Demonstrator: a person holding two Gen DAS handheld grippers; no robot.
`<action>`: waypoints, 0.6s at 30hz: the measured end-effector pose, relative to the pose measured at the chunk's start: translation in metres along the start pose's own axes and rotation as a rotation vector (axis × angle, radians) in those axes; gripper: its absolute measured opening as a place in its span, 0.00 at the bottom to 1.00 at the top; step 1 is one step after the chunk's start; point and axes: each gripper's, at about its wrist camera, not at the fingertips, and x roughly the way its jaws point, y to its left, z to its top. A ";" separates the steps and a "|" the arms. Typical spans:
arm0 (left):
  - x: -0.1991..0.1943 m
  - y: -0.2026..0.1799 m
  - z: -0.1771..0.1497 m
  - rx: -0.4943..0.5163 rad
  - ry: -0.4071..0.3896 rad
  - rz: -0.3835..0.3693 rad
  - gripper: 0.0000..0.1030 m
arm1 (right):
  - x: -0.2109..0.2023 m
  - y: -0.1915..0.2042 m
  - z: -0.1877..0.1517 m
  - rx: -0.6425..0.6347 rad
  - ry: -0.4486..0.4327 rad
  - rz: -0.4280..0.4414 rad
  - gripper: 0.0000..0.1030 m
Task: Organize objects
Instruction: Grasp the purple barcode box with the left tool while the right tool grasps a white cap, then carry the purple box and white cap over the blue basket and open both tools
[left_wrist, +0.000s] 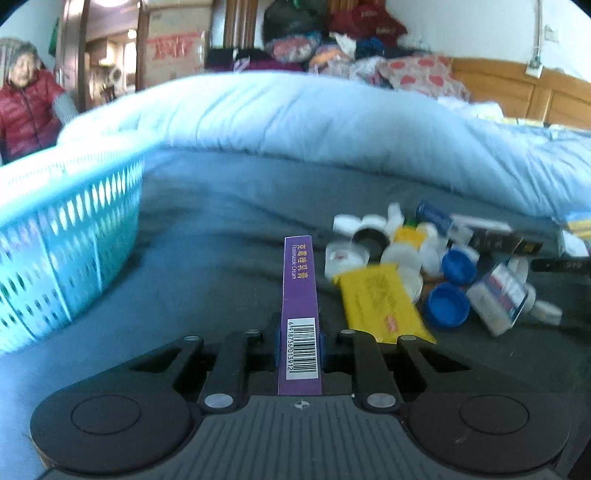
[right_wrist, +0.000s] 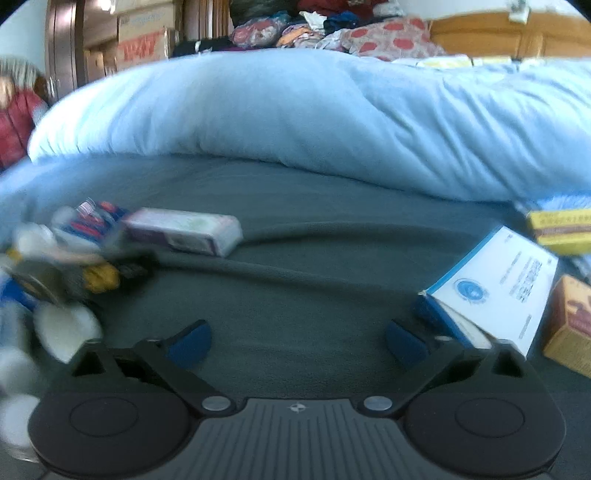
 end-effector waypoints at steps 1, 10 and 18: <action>-0.004 -0.001 0.002 0.001 -0.012 0.001 0.19 | -0.016 0.004 0.001 0.008 -0.028 0.000 0.64; -0.023 -0.008 0.002 -0.038 -0.038 -0.012 0.19 | -0.074 0.085 -0.040 -0.133 0.046 0.267 0.48; -0.034 -0.015 0.014 -0.046 -0.064 -0.026 0.19 | -0.061 0.093 -0.047 -0.154 0.106 0.268 0.41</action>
